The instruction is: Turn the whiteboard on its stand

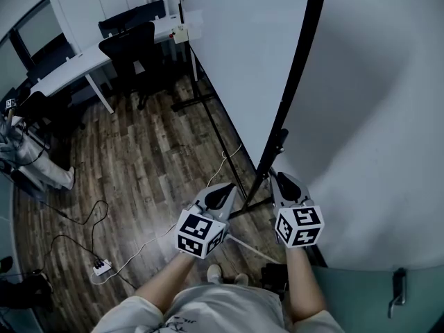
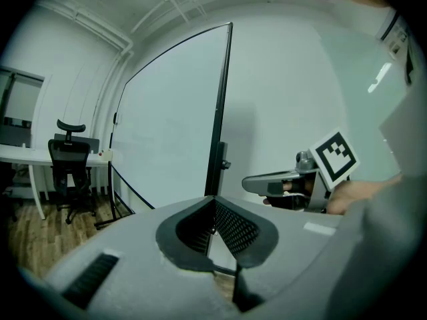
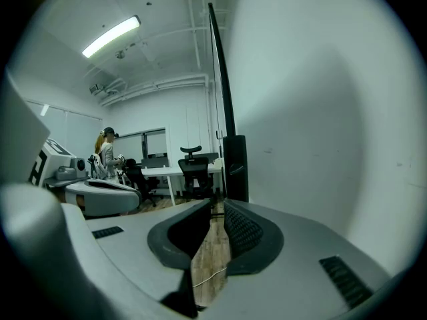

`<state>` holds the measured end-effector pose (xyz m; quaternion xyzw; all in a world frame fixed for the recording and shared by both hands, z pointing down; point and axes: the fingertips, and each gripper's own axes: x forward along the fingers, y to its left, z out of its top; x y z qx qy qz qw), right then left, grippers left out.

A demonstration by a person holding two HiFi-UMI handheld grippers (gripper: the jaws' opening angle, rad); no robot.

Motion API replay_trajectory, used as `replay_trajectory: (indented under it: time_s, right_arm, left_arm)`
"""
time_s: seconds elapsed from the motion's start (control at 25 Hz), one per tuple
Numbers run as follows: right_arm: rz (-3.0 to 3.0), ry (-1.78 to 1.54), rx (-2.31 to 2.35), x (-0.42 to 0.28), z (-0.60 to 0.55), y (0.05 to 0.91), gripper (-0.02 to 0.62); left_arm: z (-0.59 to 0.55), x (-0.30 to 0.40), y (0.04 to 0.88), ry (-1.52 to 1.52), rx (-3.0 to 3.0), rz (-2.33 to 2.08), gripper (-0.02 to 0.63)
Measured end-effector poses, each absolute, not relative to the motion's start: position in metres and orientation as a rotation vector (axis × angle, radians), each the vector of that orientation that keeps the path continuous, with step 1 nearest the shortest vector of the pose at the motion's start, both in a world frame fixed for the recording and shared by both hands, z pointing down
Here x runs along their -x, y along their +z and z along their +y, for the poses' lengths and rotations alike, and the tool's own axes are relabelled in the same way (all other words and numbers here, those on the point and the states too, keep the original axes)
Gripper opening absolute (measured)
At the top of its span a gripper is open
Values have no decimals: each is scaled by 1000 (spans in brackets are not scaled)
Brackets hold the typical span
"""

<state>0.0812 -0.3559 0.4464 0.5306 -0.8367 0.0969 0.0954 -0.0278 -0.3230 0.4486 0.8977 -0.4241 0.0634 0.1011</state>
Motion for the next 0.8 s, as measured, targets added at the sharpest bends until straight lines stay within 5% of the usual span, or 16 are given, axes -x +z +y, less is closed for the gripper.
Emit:
replay_trajectory:
  time_s: [0.28,0.8]
  right_arm:
    - [-2438,285,-1606,-89,-392,456,130]
    - [-2428,340,-1605,-78,-447,468,184]
  left_arm:
    - [-337,30,452,210,-2659,-1249,11]
    - [-343,40,461,231,-2625,-1261,11]
